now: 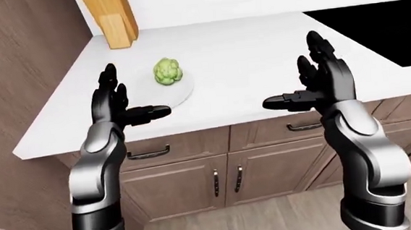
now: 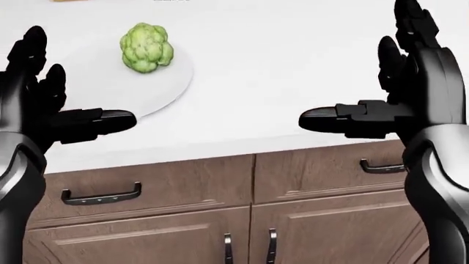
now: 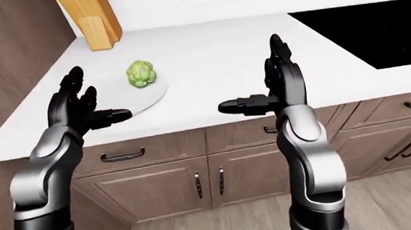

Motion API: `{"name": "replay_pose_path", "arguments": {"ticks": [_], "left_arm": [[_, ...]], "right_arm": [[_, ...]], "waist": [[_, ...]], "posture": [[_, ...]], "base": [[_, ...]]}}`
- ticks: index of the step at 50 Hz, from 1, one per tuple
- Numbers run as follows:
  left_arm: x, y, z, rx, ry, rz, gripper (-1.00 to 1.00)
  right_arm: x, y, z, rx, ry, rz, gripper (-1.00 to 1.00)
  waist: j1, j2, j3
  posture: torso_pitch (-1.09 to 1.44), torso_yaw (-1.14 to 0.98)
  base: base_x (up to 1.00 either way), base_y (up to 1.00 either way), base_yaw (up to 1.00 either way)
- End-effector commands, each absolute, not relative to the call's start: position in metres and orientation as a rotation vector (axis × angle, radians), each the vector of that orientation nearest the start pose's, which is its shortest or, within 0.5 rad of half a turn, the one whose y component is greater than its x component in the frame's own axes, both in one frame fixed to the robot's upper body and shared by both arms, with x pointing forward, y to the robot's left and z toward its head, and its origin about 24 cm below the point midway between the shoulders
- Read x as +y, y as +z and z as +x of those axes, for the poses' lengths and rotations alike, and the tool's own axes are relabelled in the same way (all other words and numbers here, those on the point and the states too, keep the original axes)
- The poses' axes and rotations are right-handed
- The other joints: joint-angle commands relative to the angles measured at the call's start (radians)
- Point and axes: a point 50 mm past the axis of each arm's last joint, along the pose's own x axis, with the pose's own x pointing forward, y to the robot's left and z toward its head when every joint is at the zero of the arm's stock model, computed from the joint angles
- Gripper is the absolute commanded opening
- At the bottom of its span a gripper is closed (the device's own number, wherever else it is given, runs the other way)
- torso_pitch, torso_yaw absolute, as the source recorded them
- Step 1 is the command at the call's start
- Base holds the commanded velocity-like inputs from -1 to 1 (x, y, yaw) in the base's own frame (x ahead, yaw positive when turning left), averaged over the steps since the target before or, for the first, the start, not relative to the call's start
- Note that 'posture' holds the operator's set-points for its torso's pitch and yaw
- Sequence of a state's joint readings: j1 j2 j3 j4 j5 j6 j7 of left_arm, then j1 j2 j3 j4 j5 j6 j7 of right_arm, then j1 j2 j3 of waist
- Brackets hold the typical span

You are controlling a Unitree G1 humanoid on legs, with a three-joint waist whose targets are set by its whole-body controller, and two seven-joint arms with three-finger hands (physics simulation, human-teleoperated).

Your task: Place the broccoli on the rack of the oven.

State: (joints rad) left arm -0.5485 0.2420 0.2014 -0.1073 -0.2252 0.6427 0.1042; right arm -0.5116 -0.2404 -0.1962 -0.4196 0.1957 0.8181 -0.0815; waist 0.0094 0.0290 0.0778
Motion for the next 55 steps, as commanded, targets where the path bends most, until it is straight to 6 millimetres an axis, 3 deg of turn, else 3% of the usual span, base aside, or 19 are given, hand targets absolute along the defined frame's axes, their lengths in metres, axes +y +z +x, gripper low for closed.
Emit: {"name": "replay_pose_path", "arguments": {"ticks": [1, 4, 6, 7, 13, 15, 18, 23, 25, 26, 27, 32, 39, 40, 44, 48, 49, 51, 55], "left_arm": [[0.1910, 0.2065, 0.3271, -0.173, 0.081, -0.033, 1.00], [0.1911, 0.2048, 0.3283, -0.172, 0.080, -0.032, 1.00], [0.1911, 0.2062, 0.3277, -0.173, 0.082, -0.033, 1.00], [0.1910, 0.2066, 0.3277, -0.173, 0.081, -0.033, 1.00], [0.1910, 0.2072, 0.3273, -0.174, 0.083, -0.032, 1.00], [0.1911, 0.2076, 0.3269, -0.174, 0.084, -0.032, 1.00], [0.1917, 0.2080, 0.3267, -0.175, 0.084, -0.032, 1.00], [0.1926, 0.2063, 0.3283, -0.176, 0.085, -0.033, 1.00], [0.1925, 0.2076, 0.3278, -0.176, 0.085, -0.034, 1.00], [0.1930, 0.2075, 0.3278, -0.176, 0.086, -0.034, 1.00], [0.1931, 0.2071, 0.3280, -0.176, 0.086, -0.035, 1.00], [0.1922, 0.2067, 0.3280, -0.175, 0.085, -0.034, 1.00], [0.1910, 0.2074, 0.3273, -0.175, 0.083, -0.033, 1.00], [0.1910, 0.2078, 0.3273, -0.175, 0.083, -0.032, 1.00], [0.1913, 0.2073, 0.3276, -0.175, 0.082, -0.032, 1.00], [0.1921, 0.2074, 0.3274, -0.175, 0.084, -0.032, 1.00], [0.1919, 0.2076, 0.3273, -0.176, 0.084, -0.033, 1.00], [0.1913, 0.2069, 0.3276, -0.175, 0.083, -0.032, 1.00], [0.1920, 0.2064, 0.3277, -0.175, 0.084, -0.034, 1.00]], "right_arm": [[-0.1916, 0.2327, 0.2919, -0.250, -0.105, -0.038, 1.00], [-0.1913, 0.2319, 0.2922, -0.246, -0.101, -0.037, 1.00], [-0.1906, 0.2331, 0.2918, -0.251, -0.096, -0.037, 1.00], [-0.1906, 0.2328, 0.2919, -0.253, -0.095, -0.036, 1.00], [-0.1904, 0.2357, 0.2902, -0.258, -0.096, -0.036, 1.00], [-0.1906, 0.2350, 0.2906, -0.258, -0.097, -0.035, 1.00], [-0.1909, 0.2357, 0.2901, -0.259, -0.098, -0.032, 1.00], [-0.1903, 0.2372, 0.2887, -0.260, -0.097, -0.033, 1.00], [-0.1901, 0.2366, 0.2893, -0.260, -0.097, -0.034, 1.00], [-0.1900, 0.2366, 0.2895, -0.260, -0.097, -0.034, 1.00], [-0.1900, 0.2365, 0.2895, -0.260, -0.097, -0.034, 1.00], [-0.1906, 0.2376, 0.2894, -0.262, -0.100, -0.035, 1.00], [-0.1916, 0.2373, 0.2888, -0.263, -0.100, -0.029, 1.00], [-0.1918, 0.2370, 0.2892, -0.264, -0.100, -0.029, 1.00], [-0.1912, 0.2377, 0.2889, -0.262, -0.100, -0.031, 1.00], [-0.1914, 0.2378, 0.2887, -0.263, -0.100, -0.030, 1.00], [-0.1919, 0.2377, 0.2890, -0.264, -0.100, -0.029, 1.00], [-0.1923, 0.2377, 0.2890, -0.264, -0.101, -0.028, 1.00], [-0.1919, 0.2365, 0.2896, -0.261, -0.099, -0.028, 1.00]], "waist": [[-0.009, -0.005, -0.037], [-0.004, -0.045, -0.035], [0.009, -0.079, -0.063], [0.005, -0.058, -0.053], [-0.003, -0.030, -0.099], [-0.009, -0.059, -0.082], [-0.015, -0.073, -0.090], [-0.016, -0.025, -0.067], [-0.019, 0.027, -0.074], [-0.017, 0.079, -0.089], [-0.015, 0.047, -0.088], [-0.013, 0.001, -0.080], [-0.007, -0.018, -0.052], [-0.007, -0.018, -0.071], [-0.006, -0.046, -0.068], [-0.004, -0.124, -0.079], [-0.011, -0.072, -0.067], [-0.004, -0.090, -0.067], [-0.002, -0.061, -0.063]], "posture": [[0.00, 0.00], [0.00, 0.00], [0.00, 0.00], [0.00, 0.00], [0.00, 0.00], [0.00, 0.00], [0.00, 0.00], [0.00, 0.00], [0.00, 0.00], [0.00, 0.00], [0.00, 0.00], [0.00, 0.00], [0.00, 0.00], [0.00, 0.00], [0.00, 0.00], [0.00, 0.00], [0.00, 0.00], [0.00, 0.00], [0.00, 0.00]], "base": [[0.00, 0.00, 0.00], [-0.02, 0.00, 0.00], [-0.03, 0.00, 0.00], [0.00, 0.00, 0.00], [0.00, 0.03, 0.00], [0.00, 0.26, 0.00], [0.00, 0.29, 0.00], [0.00, 0.30, 0.00], [0.00, 0.30, 0.00], [0.00, 0.30, 0.00], [0.00, 0.30, 0.00], [0.00, 0.29, 0.00], [0.00, 0.02, 0.00], [0.08, 0.00, 0.00], [0.11, 0.00, 0.00], [0.11, 0.00, 0.00], [0.12, 0.00, 0.00], [0.12, 0.00, 0.00], [0.12, 0.00, 0.00]]}}
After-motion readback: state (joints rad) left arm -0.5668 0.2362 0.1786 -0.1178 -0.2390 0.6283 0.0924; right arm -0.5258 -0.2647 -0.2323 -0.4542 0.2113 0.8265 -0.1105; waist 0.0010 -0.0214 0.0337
